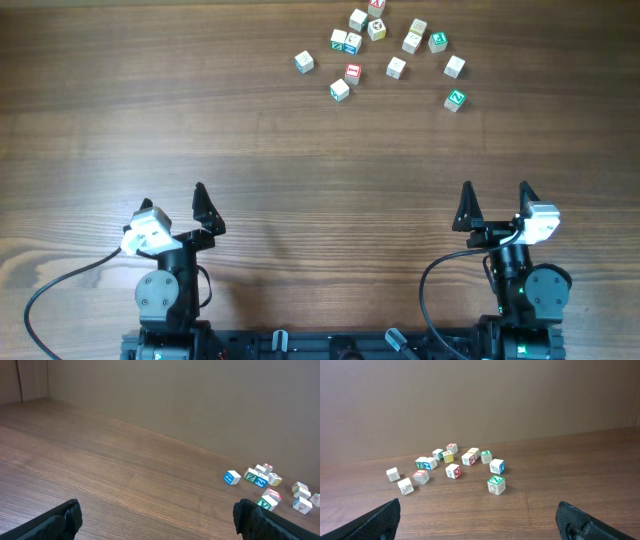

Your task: Form a horizontal line

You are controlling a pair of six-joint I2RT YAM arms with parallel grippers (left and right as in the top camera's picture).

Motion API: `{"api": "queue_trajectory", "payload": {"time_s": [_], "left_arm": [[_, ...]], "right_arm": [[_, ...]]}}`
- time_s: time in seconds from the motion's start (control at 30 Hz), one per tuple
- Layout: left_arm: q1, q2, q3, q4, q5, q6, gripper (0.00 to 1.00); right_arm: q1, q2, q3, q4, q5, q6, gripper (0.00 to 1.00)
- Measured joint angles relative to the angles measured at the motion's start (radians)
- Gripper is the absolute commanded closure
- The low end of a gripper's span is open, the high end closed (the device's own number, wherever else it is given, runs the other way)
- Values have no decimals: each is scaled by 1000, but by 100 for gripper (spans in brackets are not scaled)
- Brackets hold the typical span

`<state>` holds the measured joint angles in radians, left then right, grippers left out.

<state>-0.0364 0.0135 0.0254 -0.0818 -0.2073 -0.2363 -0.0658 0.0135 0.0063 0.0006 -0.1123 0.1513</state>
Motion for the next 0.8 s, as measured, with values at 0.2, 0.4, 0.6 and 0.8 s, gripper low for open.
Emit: {"api": "queue_trajectory", "payload": {"time_s": [0.2,0.4,0.6,0.8], "left_arm": [[0,0,0,0,19,0,0],[0,0,0,2,23,0,0],[0,0,0,9,23,0,0],[0,0,0,8,23,0,0]], "right_arm": [[0,0,0,0,0,0,0],[0,0,0,0,0,0,0],[0,0,0,0,0,0,0],[0,0,0,0,0,0,0]]}}
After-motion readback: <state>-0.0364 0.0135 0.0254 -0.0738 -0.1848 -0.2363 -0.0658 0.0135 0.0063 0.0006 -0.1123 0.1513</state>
